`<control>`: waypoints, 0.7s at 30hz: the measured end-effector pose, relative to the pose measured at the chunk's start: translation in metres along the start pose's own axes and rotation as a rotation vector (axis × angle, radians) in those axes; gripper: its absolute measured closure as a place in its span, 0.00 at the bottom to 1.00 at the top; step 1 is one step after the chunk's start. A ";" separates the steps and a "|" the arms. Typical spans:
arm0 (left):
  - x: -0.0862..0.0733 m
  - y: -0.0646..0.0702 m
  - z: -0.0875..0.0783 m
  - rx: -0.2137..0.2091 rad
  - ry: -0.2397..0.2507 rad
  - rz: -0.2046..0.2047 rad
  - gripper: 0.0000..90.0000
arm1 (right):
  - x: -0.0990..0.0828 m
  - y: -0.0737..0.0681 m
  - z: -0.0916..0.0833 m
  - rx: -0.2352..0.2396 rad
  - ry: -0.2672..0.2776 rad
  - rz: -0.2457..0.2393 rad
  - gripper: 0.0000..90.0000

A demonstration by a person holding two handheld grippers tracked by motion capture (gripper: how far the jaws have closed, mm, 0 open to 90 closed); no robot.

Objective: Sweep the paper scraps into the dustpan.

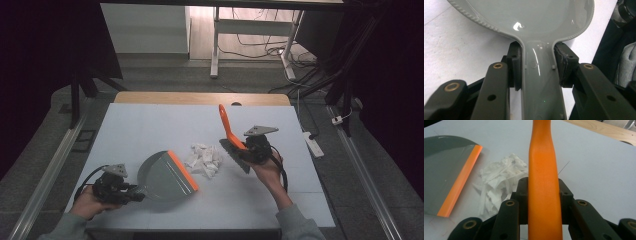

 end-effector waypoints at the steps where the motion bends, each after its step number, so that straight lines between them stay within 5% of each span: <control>1: 0.000 -0.001 0.000 0.002 -0.002 0.000 0.68 | 0.002 0.001 0.002 -0.001 0.002 0.003 0.78; 21: 0.008 -0.003 0.005 -0.015 -0.031 -0.007 0.68 | 0.034 0.019 0.052 -0.045 -0.063 0.062 0.78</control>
Point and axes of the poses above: each handheld gripper's, and its own axes: z roughly forward along the jaws, x roughly out of its top, y roughly to its right, the point moved 6 cm from there along z, roughly forward along the jaws, and after that the axes turned 15 degrees about -y, right-handed, at the moved point
